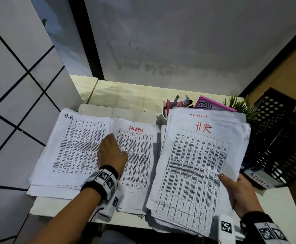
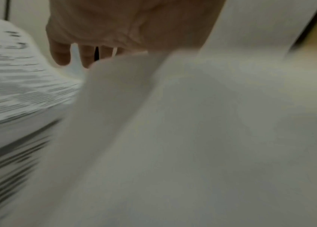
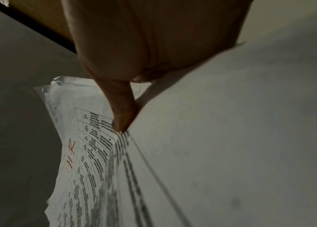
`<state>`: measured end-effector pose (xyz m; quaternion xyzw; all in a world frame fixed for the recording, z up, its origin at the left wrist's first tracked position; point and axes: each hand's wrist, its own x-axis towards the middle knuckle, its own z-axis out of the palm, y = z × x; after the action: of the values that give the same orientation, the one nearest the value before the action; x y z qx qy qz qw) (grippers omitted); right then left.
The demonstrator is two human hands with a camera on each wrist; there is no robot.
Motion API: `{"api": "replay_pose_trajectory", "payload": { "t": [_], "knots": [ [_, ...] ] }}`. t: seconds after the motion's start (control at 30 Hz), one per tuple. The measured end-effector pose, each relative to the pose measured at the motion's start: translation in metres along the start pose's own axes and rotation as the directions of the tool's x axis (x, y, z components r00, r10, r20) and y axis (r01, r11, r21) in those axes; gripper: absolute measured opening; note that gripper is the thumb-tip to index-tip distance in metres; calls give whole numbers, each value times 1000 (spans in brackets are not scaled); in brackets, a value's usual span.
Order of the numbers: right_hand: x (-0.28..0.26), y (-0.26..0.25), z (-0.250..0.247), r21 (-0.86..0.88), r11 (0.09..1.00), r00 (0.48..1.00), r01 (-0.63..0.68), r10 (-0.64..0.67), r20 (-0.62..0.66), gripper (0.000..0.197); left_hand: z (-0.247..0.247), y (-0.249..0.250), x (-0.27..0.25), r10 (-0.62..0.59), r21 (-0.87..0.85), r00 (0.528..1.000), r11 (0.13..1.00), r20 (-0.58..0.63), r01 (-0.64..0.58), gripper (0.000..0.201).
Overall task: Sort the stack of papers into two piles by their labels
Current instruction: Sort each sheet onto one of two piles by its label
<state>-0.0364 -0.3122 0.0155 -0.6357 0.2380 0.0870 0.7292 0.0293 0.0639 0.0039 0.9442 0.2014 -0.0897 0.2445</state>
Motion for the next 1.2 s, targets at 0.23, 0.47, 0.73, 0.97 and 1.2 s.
{"api": "replay_pose_trajectory", "payload": {
  "t": [0.23, 0.47, 0.73, 0.97, 1.2],
  "knots": [
    [2, -3, 24, 31, 999, 997, -16, 14, 73, 47, -19, 60, -34, 231, -585, 972, 784, -36, -207, 31],
    [0, -6, 38, 37, 999, 994, 6, -10, 109, 83, -14, 70, -39, 88, -694, 996, 717, 2, -62, 33],
    [-4, -3, 43, 32, 999, 995, -13, 10, 104, 94, -14, 65, -39, 110, -744, 994, 664, -8, -79, 20],
    [-3, -7, 46, 61, 998, 998, -23, 19, 60, 25, -3, 54, -62, 397, -603, 832, 572, -388, -555, 34],
    [-5, -8, 45, 80, 996, 999, -24, 21, 45, 25, 2, 53, -107, 563, -838, 824, 414, -72, -356, 21]
  ]
}}
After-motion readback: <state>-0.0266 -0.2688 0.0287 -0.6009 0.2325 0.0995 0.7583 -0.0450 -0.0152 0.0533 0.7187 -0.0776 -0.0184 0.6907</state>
